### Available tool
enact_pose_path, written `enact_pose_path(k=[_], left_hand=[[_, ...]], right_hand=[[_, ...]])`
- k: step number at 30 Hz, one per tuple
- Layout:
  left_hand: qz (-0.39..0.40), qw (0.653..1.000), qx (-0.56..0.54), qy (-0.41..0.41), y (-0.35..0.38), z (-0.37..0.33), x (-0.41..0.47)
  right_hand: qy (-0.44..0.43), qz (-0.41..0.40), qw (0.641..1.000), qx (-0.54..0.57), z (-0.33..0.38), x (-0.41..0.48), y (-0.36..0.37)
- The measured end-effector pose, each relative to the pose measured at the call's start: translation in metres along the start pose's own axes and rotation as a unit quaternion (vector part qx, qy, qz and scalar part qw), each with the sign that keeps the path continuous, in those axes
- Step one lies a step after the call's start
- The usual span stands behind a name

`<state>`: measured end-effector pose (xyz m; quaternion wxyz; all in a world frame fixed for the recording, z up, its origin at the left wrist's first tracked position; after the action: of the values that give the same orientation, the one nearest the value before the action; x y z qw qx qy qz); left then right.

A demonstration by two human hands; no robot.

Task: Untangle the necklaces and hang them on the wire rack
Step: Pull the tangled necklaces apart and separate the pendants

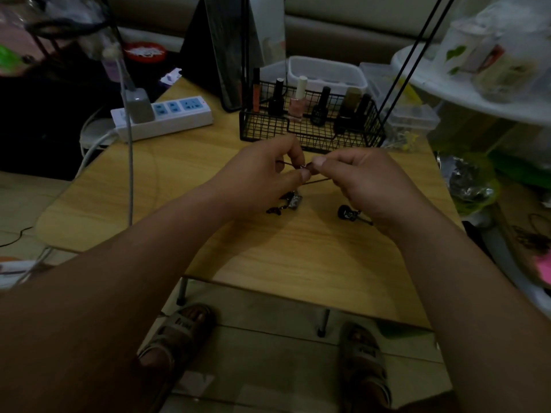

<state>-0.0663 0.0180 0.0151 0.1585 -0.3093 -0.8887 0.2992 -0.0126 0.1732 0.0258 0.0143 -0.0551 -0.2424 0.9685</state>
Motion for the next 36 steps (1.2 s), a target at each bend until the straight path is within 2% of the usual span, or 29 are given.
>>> enact_pose_path(k=[10,16,20,23,25,27,30,36], left_hand=[[-0.055,0.996,0.033,-0.053,-0.009,0.006,0.000],[-0.141,0.986,-0.002,-0.086,-0.030,0.018,-0.001],[-0.143,0.969,-0.133,-0.151,-0.030,0.036,-0.003],[-0.119,0.916,-0.329,-0.196,-0.020,0.041,-0.005],[-0.112,0.880,-0.415,-0.203,-0.016,0.042,-0.004],[-0.112,0.859,-0.461,-0.193,-0.016,0.045,-0.002],[-0.087,0.863,-0.471,-0.164,-0.016,0.043,0.001],[-0.029,0.872,-0.474,-0.116,-0.005,0.026,0.006]], right_hand=[[0.015,0.014,1.000,0.010,-0.003,0.001,0.003],[0.015,0.018,0.998,0.066,-0.003,-0.001,-0.001],[0.022,-0.026,0.990,0.136,-0.007,-0.005,-0.015],[0.033,-0.059,0.986,0.152,-0.011,-0.007,-0.021],[0.063,-0.068,0.988,0.120,-0.015,-0.007,-0.021],[0.097,-0.055,0.993,0.025,-0.019,-0.008,-0.019],[0.106,-0.025,0.989,-0.098,-0.023,-0.008,-0.010],[0.011,-0.005,0.987,-0.160,-0.006,-0.003,0.014]])
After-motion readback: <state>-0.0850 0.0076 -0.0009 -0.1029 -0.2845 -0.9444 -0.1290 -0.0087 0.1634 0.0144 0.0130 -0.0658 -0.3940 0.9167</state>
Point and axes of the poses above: each hand's wrist, its own x-axis towards the middle knuckle, its own y-axis out of the palm, z = x × y, the point moved 8 cm from there along x, towards the middle knuckle, and after that the axes turned 9 degrees about z, right-handed, at the moved point
